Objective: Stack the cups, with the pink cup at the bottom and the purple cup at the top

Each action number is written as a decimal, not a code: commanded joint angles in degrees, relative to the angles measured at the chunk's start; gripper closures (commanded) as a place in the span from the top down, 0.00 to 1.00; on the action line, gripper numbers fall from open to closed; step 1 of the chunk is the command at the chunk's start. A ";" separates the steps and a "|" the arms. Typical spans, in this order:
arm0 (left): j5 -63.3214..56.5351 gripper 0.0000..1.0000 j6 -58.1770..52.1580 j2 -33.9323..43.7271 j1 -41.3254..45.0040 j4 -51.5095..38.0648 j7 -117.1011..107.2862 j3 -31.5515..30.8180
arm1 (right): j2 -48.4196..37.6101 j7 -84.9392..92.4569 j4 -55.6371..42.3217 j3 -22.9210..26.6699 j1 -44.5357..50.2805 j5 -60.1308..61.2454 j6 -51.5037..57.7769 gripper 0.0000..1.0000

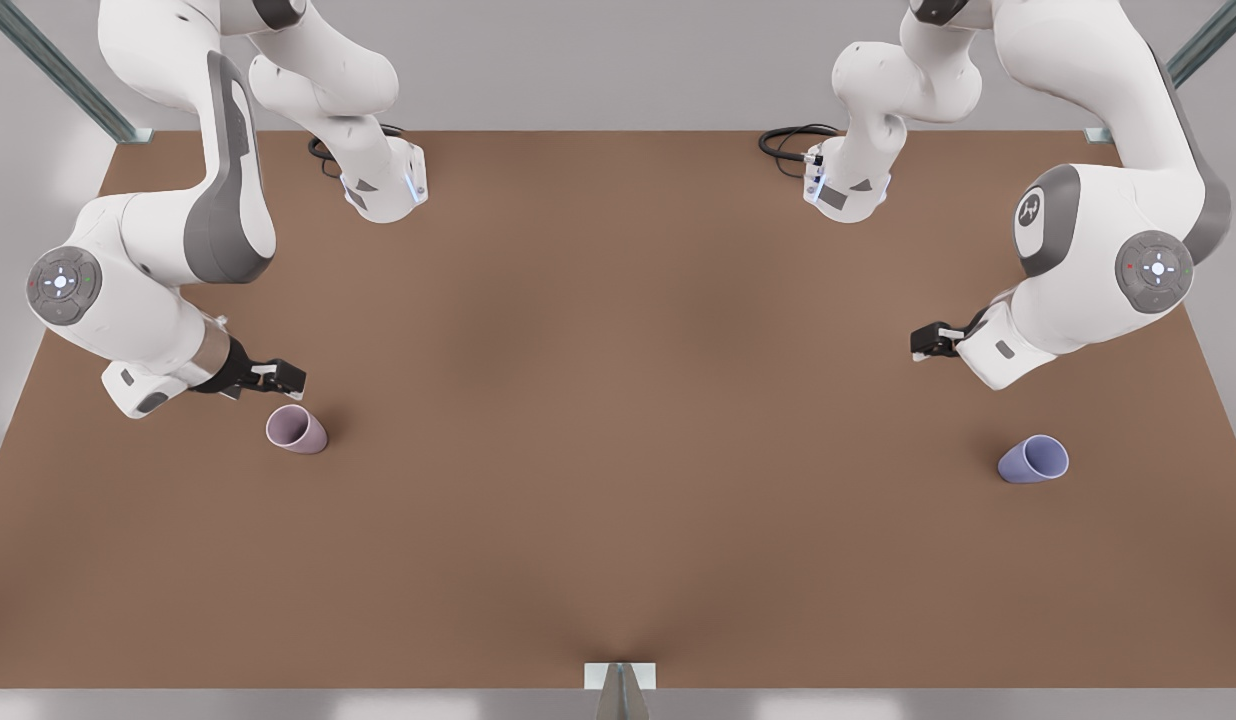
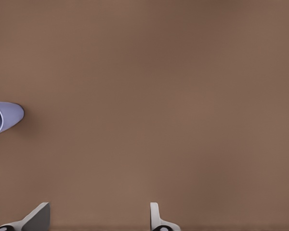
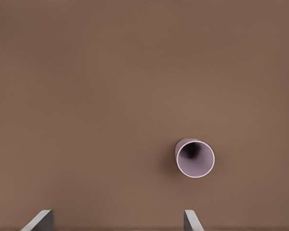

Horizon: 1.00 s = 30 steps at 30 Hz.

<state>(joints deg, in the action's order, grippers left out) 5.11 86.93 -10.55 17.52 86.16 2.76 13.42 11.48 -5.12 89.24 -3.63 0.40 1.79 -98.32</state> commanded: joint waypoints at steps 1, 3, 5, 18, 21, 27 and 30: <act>-0.01 1.00 -0.36 0.09 0.05 -0.02 0.41 0.03 | 0.03 -0.15 -0.03 0.03 0.04 0.06 -0.03 1.00; -0.10 1.00 -0.36 0.09 -0.03 -0.11 0.41 0.03 | -0.06 -0.15 -0.03 0.03 -0.05 0.06 -0.03 1.00; -0.01 1.00 -0.36 0.18 -0.03 -0.02 0.41 0.03 | 0.29 -0.07 0.06 0.11 -0.23 0.06 -0.12 1.00; -0.01 1.00 -0.62 0.18 -0.03 -0.02 0.41 0.03 | 14.62 15.13 5.42 0.11 -12.35 -0.03 -12.78 1.00; -0.10 1.00 -0.97 0.09 -0.03 0.06 0.32 0.03 | 14.71 17.07 9.63 0.03 -14.11 0.06 -14.10 1.00; 0.16 1.00 -0.80 0.53 0.05 0.94 0.41 -0.06 | 10.14 17.60 20.89 0.11 -14.38 -0.03 -21.12 1.00; -0.01 1.00 -0.27 0.44 0.05 0.59 0.41 -0.06 | 12.33 17.60 20.10 0.20 -15.17 -0.03 -24.12 1.00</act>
<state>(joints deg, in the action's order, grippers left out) 5.19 86.28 -10.11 17.55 86.82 3.07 13.33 23.62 5.90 109.35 -3.45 -14.46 1.73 -117.25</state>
